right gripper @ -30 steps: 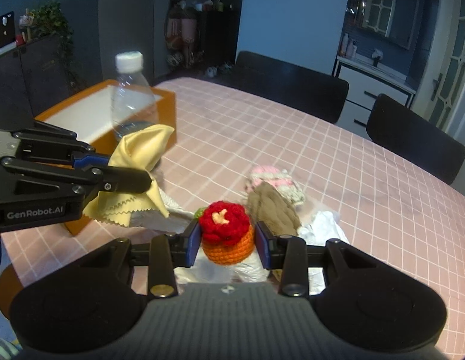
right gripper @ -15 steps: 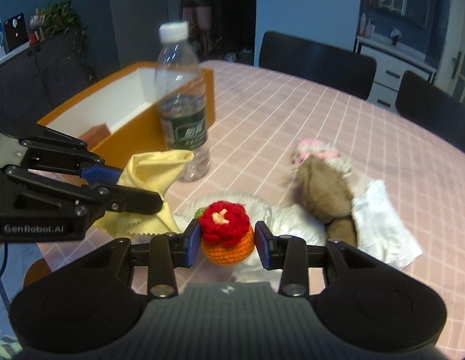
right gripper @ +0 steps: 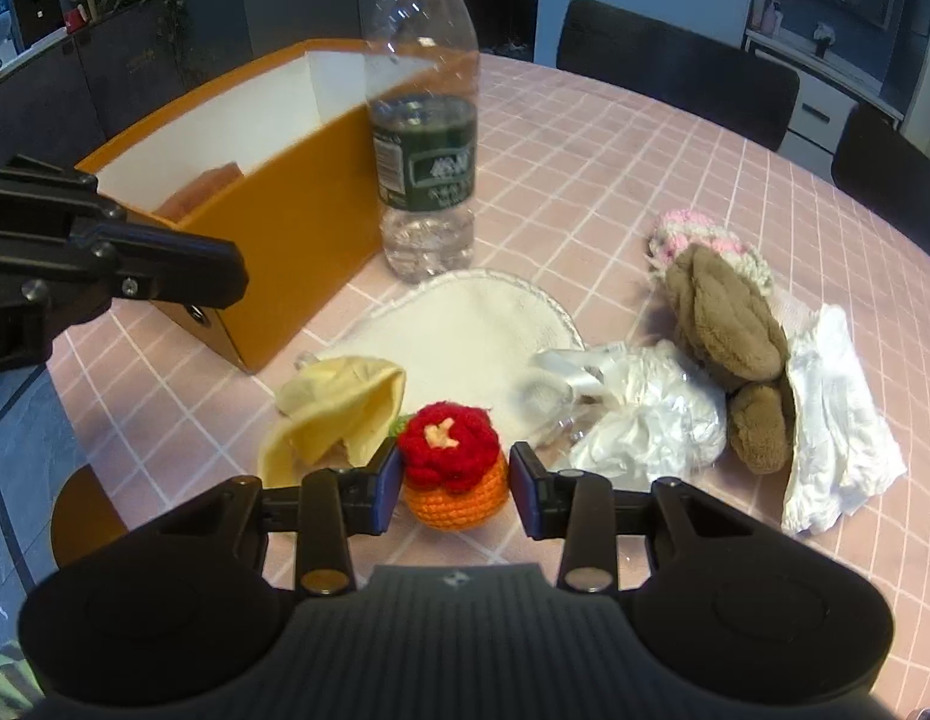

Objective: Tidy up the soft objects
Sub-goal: 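Lift the yellow cloth and strawberry and carry them toward the box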

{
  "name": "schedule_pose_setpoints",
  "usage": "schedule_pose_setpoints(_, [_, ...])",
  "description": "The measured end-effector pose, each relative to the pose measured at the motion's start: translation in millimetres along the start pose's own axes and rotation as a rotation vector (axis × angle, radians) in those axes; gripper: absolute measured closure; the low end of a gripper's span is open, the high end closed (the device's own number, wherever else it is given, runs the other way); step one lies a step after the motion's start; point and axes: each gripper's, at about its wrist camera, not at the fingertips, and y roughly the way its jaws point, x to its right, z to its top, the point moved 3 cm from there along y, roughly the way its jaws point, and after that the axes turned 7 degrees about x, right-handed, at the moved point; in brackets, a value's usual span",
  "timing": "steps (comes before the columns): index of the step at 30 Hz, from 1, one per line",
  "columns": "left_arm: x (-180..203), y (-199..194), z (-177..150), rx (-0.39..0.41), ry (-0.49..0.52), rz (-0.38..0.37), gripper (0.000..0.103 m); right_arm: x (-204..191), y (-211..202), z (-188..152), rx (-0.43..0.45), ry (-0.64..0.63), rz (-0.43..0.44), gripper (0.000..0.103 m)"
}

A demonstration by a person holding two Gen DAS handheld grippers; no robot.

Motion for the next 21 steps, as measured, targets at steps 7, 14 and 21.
schedule_pose_setpoints(7, [12, 16, -23, -0.030, 0.085, -0.078, 0.050, -9, 7, 3, -0.015, -0.028, 0.002, 0.065])
schedule_pose_setpoints(14, [17, 56, -48, -0.059, 0.133, -0.044, 0.035, -4, 12, 5, -0.010, -0.014, 0.022, 0.065])
schedule_pose_setpoints(21, [11, 82, -53, -0.044, 0.115, -0.004, 0.038, -1, 18, 8, -0.018, -0.021, 0.016, 0.065])
